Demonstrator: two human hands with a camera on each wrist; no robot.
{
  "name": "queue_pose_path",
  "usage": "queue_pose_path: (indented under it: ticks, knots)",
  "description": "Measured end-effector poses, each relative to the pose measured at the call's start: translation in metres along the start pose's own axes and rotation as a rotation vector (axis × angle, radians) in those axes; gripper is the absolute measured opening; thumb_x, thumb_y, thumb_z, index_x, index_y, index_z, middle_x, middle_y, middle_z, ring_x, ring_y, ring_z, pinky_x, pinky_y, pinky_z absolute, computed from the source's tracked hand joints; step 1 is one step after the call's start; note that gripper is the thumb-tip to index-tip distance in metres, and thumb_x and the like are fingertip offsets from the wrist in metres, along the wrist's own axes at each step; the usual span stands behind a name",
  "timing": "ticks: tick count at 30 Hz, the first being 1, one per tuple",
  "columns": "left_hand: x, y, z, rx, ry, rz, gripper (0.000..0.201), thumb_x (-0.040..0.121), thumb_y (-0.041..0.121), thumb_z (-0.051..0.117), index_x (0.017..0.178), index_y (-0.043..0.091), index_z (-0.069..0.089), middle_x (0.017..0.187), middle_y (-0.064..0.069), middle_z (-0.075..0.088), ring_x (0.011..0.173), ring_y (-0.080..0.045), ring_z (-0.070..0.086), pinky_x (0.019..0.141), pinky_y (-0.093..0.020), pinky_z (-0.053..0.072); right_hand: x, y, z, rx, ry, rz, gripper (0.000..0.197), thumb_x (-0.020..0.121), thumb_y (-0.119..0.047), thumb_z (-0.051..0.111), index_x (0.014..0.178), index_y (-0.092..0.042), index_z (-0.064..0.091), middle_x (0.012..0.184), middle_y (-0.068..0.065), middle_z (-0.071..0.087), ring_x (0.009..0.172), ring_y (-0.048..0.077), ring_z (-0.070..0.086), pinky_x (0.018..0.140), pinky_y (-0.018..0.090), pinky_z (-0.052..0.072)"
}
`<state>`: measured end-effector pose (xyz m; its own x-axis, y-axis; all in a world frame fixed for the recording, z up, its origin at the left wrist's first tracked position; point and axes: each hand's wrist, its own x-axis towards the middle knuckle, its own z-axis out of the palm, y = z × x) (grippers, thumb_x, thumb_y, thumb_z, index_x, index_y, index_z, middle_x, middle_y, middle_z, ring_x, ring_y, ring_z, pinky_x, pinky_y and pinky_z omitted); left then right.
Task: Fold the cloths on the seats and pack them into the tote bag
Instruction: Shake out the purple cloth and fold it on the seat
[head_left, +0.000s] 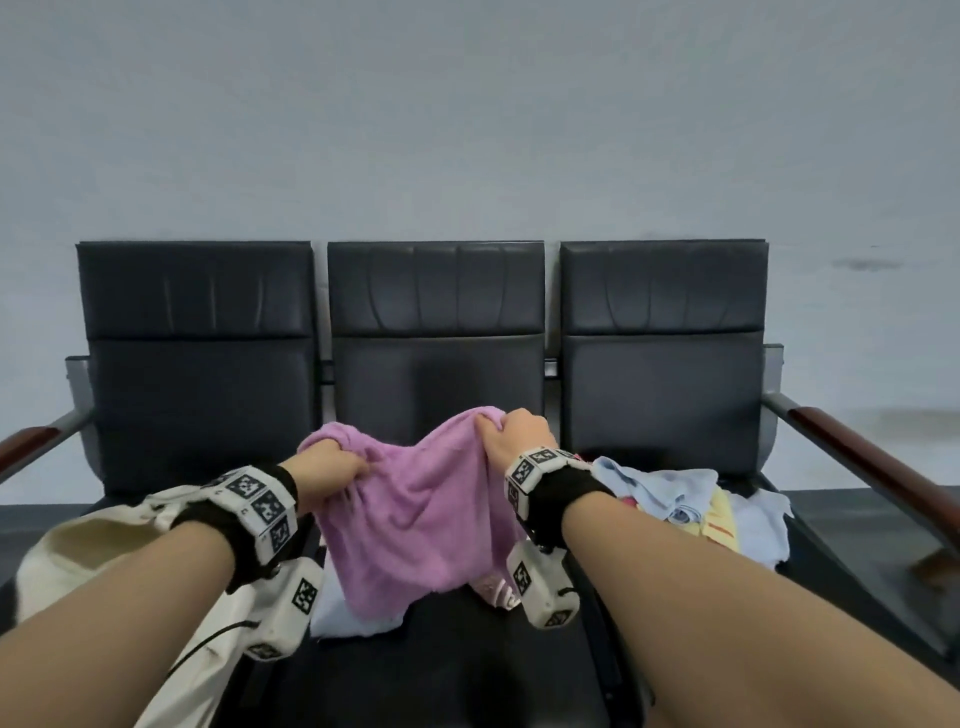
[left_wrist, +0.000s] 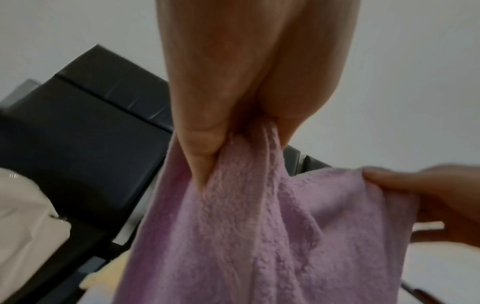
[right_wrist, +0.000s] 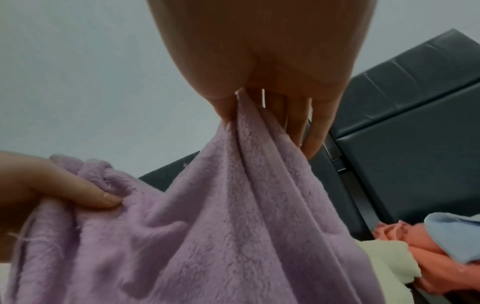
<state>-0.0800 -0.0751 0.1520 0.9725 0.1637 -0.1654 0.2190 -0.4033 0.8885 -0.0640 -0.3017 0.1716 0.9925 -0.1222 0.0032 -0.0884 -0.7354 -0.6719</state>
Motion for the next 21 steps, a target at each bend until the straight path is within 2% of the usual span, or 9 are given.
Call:
queue_pose_path:
  ticks: [2,5,7,8,10,12,16,19,21]
  knots:
    - [0.004,-0.006,0.0,0.061,-0.002,0.008,0.018,0.093,0.002,0.058,0.077,0.008,0.061,0.087,-0.017,0.06,0.089,-0.032,0.062,0.081,-0.045,0.055,-0.001,0.001,-0.002,-0.035,0.029,-0.021,0.043,0.09,-0.047,0.049,0.099,-0.01,0.07,0.099,0.012,0.068,0.089,0.034,0.065,0.077,0.034,0.054]
    - [0.001,-0.004,-0.005,0.136,0.062,-0.009,0.013,0.092,0.019,0.068,0.085,0.008,0.068,0.093,-0.019,0.067,0.093,-0.035,0.067,0.086,-0.047,0.057,0.0,0.001,-0.006,0.011,0.054,-0.042,0.032,0.087,-0.044,0.056,0.088,-0.017,0.074,0.087,0.009,0.069,0.08,0.03,0.066,0.07,0.032,0.055]
    - [0.0,-0.005,-0.009,0.141,0.175,0.02,0.018,0.089,0.023,0.072,0.08,0.009,0.064,0.091,-0.014,0.065,0.095,-0.03,0.063,0.091,-0.039,0.053,0.001,0.002,-0.008,0.084,0.081,-0.033,0.03,0.089,-0.04,0.057,0.087,-0.015,0.073,0.092,0.012,0.07,0.086,0.032,0.067,0.074,0.035,0.056]
    - [-0.001,-0.005,-0.011,0.084,0.21,0.031,0.017,0.089,0.023,0.073,0.084,0.01,0.064,0.094,-0.012,0.065,0.097,-0.029,0.061,0.093,-0.037,0.051,0.003,0.001,-0.01,0.103,0.097,-0.012,0.03,0.091,-0.039,0.055,0.089,-0.014,0.072,0.099,0.015,0.07,0.091,0.034,0.066,0.079,0.037,0.055]
    - [-0.002,-0.005,-0.014,-0.129,0.175,0.014,0.017,0.09,0.022,0.071,0.097,0.006,0.068,0.103,-0.013,0.069,0.101,-0.029,0.064,0.097,-0.04,0.051,0.005,0.001,-0.011,0.08,0.107,0.029,0.034,0.098,-0.036,0.045,0.105,-0.012,0.068,0.113,0.017,0.066,0.104,0.036,0.062,0.087,0.036,0.051]
    - [-0.002,-0.007,-0.019,-0.304,0.115,0.001,0.023,0.094,0.019,0.065,0.106,-0.001,0.07,0.105,-0.02,0.071,0.102,-0.032,0.068,0.091,-0.039,0.054,0.005,0.0,-0.01,0.014,0.08,0.059,0.042,0.102,-0.035,0.035,0.121,-0.009,0.063,0.121,0.017,0.063,0.111,0.036,0.059,0.089,0.035,0.046]
    - [0.0,-0.003,-0.017,-0.36,0.124,0.009,0.019,0.093,0.008,0.06,0.1,-0.005,0.071,0.098,-0.022,0.072,0.093,-0.032,0.069,0.078,-0.031,0.054,0.001,0.007,-0.01,-0.077,0.063,0.119,0.05,0.103,-0.039,0.028,0.118,-0.005,0.062,0.121,0.017,0.062,0.109,0.036,0.06,0.087,0.037,0.045]
    - [0.003,-0.007,-0.017,-0.409,0.143,-0.047,0.013,0.089,0.003,0.062,0.096,-0.005,0.069,0.087,-0.019,0.069,0.084,-0.031,0.066,0.071,-0.032,0.054,0.007,0.009,-0.012,0.131,0.04,0.176,0.046,0.1,-0.036,0.038,0.117,0.0,0.062,0.118,0.021,0.064,0.108,0.038,0.06,0.089,0.035,0.047]
    - [0.003,-0.011,-0.016,-0.387,0.122,-0.055,0.012,0.088,0.001,0.062,0.093,-0.005,0.071,0.087,-0.021,0.071,0.088,-0.034,0.067,0.078,-0.038,0.057,0.012,0.008,-0.014,0.293,0.044,0.23,0.044,0.097,-0.033,0.042,0.119,0.0,0.062,0.117,0.022,0.064,0.107,0.039,0.061,0.095,0.039,0.048]
